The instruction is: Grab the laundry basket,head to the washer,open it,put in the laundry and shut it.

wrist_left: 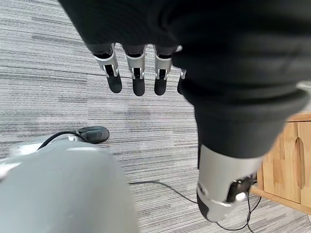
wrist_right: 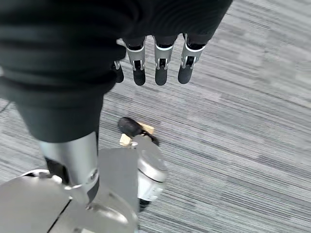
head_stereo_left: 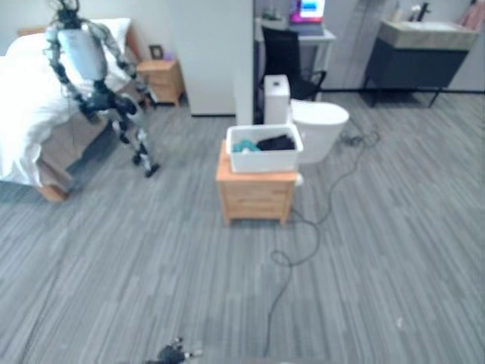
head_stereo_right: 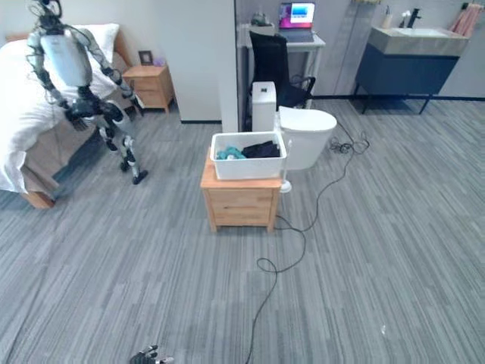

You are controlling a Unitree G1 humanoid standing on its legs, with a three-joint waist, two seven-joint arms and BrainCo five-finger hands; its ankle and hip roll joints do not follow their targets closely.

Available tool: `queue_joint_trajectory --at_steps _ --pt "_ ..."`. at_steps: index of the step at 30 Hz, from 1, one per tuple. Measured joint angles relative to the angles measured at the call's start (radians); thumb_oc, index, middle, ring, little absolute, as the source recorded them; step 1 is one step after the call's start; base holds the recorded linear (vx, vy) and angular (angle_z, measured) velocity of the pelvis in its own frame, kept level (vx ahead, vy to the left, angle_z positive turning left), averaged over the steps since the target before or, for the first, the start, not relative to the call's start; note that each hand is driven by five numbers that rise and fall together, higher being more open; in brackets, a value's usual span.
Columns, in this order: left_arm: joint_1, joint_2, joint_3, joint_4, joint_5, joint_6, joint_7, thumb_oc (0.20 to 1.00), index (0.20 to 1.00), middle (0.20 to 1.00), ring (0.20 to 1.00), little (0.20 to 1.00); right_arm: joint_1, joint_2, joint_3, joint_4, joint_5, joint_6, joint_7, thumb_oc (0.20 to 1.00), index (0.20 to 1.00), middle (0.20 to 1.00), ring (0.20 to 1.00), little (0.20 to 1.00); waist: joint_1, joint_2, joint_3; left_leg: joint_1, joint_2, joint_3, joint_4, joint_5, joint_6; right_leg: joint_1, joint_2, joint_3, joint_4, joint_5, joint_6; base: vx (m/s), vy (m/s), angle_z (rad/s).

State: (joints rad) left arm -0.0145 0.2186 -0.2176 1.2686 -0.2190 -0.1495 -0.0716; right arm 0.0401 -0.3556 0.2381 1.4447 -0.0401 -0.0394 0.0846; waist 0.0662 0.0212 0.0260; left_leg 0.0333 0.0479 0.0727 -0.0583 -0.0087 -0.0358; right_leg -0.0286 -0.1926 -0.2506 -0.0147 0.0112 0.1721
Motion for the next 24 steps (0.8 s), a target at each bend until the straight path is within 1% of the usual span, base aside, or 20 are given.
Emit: queue_joint_trajectory --at_steps 1,2,4,5,6,7,8,9,10,11,12,13,14,15,17,18,20,21,22,24 --pt "-0.017 0.003 0.0 -0.001 0.0 0.0 -0.001 1.0 1.0 1.0 1.0 1.0 -0.005 0.0 0.0 -0.001 0.0 0.0 0.001 1.0 1.0 1.0 1.0 1.0 -0.006 -0.002 0.019 0.0 -0.009 -0.002 0.002 -0.001 0.003 -0.009 -0.011 0.007 0.027 -0.002 0.0 0.16 0.237 0.07" --pt "-0.041 0.012 0.0 -0.003 0.0 0.0 -0.002 1.0 1.0 1.0 1.0 1.0 -0.02 0.006 0.0 0.0 0.0 0.0 0.006 1.0 1.0 1.0 1.0 1.0 -0.01 -0.013 0.049 0.002 -0.029 -0.009 0.01 -0.011 0.023 -0.027 -0.039 0.016 0.1 -0.017 -0.002 0.11 0.131 0.16" --pt "-0.057 0.022 -0.002 -0.003 0.001 -0.001 -0.003 1.0 1.0 1.0 1.0 1.0 -0.022 0.011 0.001 0.001 0.001 -0.001 0.014 1.0 1.0 1.0 1.0 1.0 -0.018 -0.015 0.066 0.018 -0.041 -0.028 0.006 -0.02 0.034 -0.088 -0.065 0.059 0.253 -0.028 -0.005 0.15 0.053 0.15" --pt "-0.06 0.031 -0.004 -0.002 0.001 0.0 -0.002 1.0 1.0 1.0 1.0 1.0 -0.032 0.016 0.001 -0.003 0.001 -0.001 0.015 1.0 1.0 1.0 1.0 1.0 -0.023 -0.009 0.08 0.035 -0.04 -0.037 0.0 -0.015 0.043 -0.134 -0.065 0.083 0.33 -0.047 0.007 0.26 -0.021 0.11" --pt "-0.059 0.044 -0.005 -0.002 0.001 -0.001 -0.002 1.0 1.0 1.0 1.0 1.0 -0.033 0.028 0.001 -0.006 0.001 -0.003 0.016 1.0 1.0 1.0 1.0 1.0 -0.028 -0.019 0.087 0.049 -0.038 -0.044 -0.014 -0.012 0.054 -0.177 -0.043 0.107 0.387 -0.068 0.004 0.3 -0.066 0.07" --pt "-0.053 0.058 -0.005 0.0 0.001 0.0 -0.001 1.0 1.0 1.0 1.0 1.0 -0.041 0.039 0.001 -0.01 0.002 -0.006 0.016 1.0 1.0 1.0 1.0 1.0 -0.029 -0.028 0.092 0.061 -0.035 -0.045 -0.028 -0.012 0.054 -0.205 -0.017 0.124 0.397 -0.075 -0.008 0.42 -0.141 0.08" --pt "-0.049 0.063 -0.005 0.01 0.002 0.001 -0.001 1.0 1.0 1.0 1.0 1.0 -0.043 0.045 0.001 -0.013 0.002 -0.01 0.016 1.0 1.0 1.0 1.0 1.0 -0.038 -0.032 0.095 0.074 -0.028 -0.049 -0.042 -0.013 0.053 -0.22 0.021 0.121 0.313 -0.06 -0.03 0.32 -0.112 0.19" --pt "-0.05 0.058 -0.005 0.017 0.002 0.0 0.0 1.0 1.0 1.0 1.0 1.0 -0.043 0.044 0.001 -0.012 0.002 -0.01 0.016 1.0 1.0 1.0 1.0 1.0 -0.048 -0.03 0.095 0.077 -0.026 -0.057 -0.042 -0.018 0.051 -0.224 0.029 0.123 0.26 -0.029 -0.053 0.33 -0.125 0.34" --pt "-0.051 0.049 -0.007 0.025 0.002 0.0 0.0 1.0 1.0 1.0 1.0 1.0 -0.045 0.041 0.001 -0.011 0.002 -0.01 0.016 1.0 1.0 1.0 1.0 1.0 -0.063 -0.02 0.096 0.08 -0.019 -0.069 -0.042 -0.024 0.048 -0.225 0.036 0.131 0.202 0.01 -0.06 0.24 -0.086 0.38" --pt "-0.05 0.038 -0.008 0.032 0.002 0.0 0.001 1.0 1.0 1.0 1.0 1.0 -0.043 0.041 0.0 -0.011 0.002 -0.01 0.017 1.0 1.0 1.0 1.0 1.0 -0.074 -0.006 0.103 0.102 -0.006 -0.083 -0.041 -0.043 0.04 -0.217 0.045 0.155 0.092 0.069 -0.052 0.48 -0.188 0.28" --pt "-0.05 0.033 -0.007 0.042 0.002 0.0 0.002 1.0 1.0 1.0 1.0 1.0 -0.044 0.042 0.0 -0.009 0.002 -0.01 0.02 1.0 1.0 1.0 1.0 1.0 -0.078 -0.003 0.102 0.115 -0.002 -0.085 -0.041 -0.056 0.031 -0.216 0.045 0.185 0.033 0.093 -0.047 0.51 -0.221 0.21" --pt "-0.046 0.028 0.0 0.048 0.002 -0.001 0.002 1.0 1.0 1.0 1.0 1.0 -0.027 0.042 -0.002 -0.008 0.002 -0.011 0.026 1.0 1.0 1.0 1.0 1.0 -0.083 -0.006 0.1 0.146 -0.001 -0.092 -0.042 -0.083 0.005 -0.214 0.031 0.207 -0.034 0.106 -0.044 0.4 -0.179 0.15" --pt "-0.041 0.023 0.007 0.048 0.002 -0.001 0.002 1.0 1.0 1.0 1.0 1.0 -0.03 0.043 -0.003 -0.009 0.002 -0.011 0.028 1.0 1.0 1.0 1.0 1.0 -0.083 -0.013 0.094 0.152 -0.001 -0.094 -0.044 -0.096 -0.005 -0.209 0.03 0.206 -0.04 0.105 -0.043 0.25 -0.136 0.4" --pt "-0.034 0.014 0.004 0.05 0.002 -0.003 0.004 1.0 1.0 1.0 1.0 1.0 0.0 0.039 -0.009 -0.006 0.002 -0.009 0.031 1.0 1.0 1.0 1.0 1.0 -0.092 -0.007 0.09 0.197 0.023 -0.124 -0.048 -0.129 -0.034 -0.192 0.034 0.197 -0.001 0.157 -0.044 0.23 -0.167 0.52" --pt "-0.024 -0.029 -0.001 0.048 0.003 -0.01 0.0 1.0 1.0 1.0 1.0 1.0 0.026 0.015 -0.017 0.002 0.002 -0.007 0.03 1.0 1.0 1.0 1.0 1.0 -0.109 0.055 0.073 0.214 0.078 -0.153 -0.038 -0.141 -0.025 -0.174 0.089 0.182 0.038 0.156 -0.056 0.32 -0.254 0.52" --pt "-0.027 -0.06 0.0 0.045 0.003 -0.014 0.0 1.0 1.0 1.0 1.0 1.0 0.004 -0.003 -0.032 0.028 0.003 -0.003 0.033 1.0 1.0 1.0 1.0 1.0 -0.108 0.085 0.072 0.207 0.102 -0.169 0.011 -0.13 -0.024 -0.175 0.12 0.181 0.083 0.109 -0.092 0.27 -0.259 0.12" --pt "-0.028 -0.068 0.001 0.051 0.003 -0.014 0.001 1.0 1.0 1.0 1.0 1.0 -0.016 -0.007 -0.048 0.02 0.006 -0.006 0.033 1.0 1.0 1.0 1.0 1.0 -0.107 0.079 0.067 0.189 0.112 -0.189 0.073 -0.102 -0.053 -0.169 0.134 0.164 0.119 0.077 -0.115 0.27 -0.293 0.0" --pt "-0.032 -0.066 0.001 0.067 0.002 -0.013 0.001 1.0 1.0 1.0 1.0 1.0 -0.023 -0.001 -0.063 0.019 0.012 -0.008 0.032 1.0 1.0 1.0 1.0 1.0 -0.113 0.061 0.057 0.166 0.118 -0.225 0.138 -0.078 -0.088 -0.151 0.137 0.145 0.129 0.047 -0.118 0.27 -0.322 0.24" --pt "-0.033 -0.062 0.003 0.069 0.002 -0.014 0.0 1.0 1.0 1.0 1.0 1.0 -0.019 0.002 -0.065 0.019 0.012 -0.009 0.033 1.0 1.0 1.0 1.0 1.0 -0.115 0.046 0.048 0.157 0.119 -0.234 0.167 -0.075 -0.102 -0.144 0.132 0.138 0.125 0.036 -0.131 0.25 -0.461 0.4" --pt "-0.045 -0.05 0.006 0.066 -0.006 -0.014 0.001 1.0 1.0 1.0 1.0 1.0 -0.026 0.01 -0.08 0.018 0.037 -0.008 0.029 1.0 1.0 1.0 1.0 1.0 -0.105 0.008 0.041 0.028 0.112 -0.252 0.423 -0.044 -0.129 -0.109 0.149 0.106 0.121 0.004 -0.173 0.17 -0.398 0.39"
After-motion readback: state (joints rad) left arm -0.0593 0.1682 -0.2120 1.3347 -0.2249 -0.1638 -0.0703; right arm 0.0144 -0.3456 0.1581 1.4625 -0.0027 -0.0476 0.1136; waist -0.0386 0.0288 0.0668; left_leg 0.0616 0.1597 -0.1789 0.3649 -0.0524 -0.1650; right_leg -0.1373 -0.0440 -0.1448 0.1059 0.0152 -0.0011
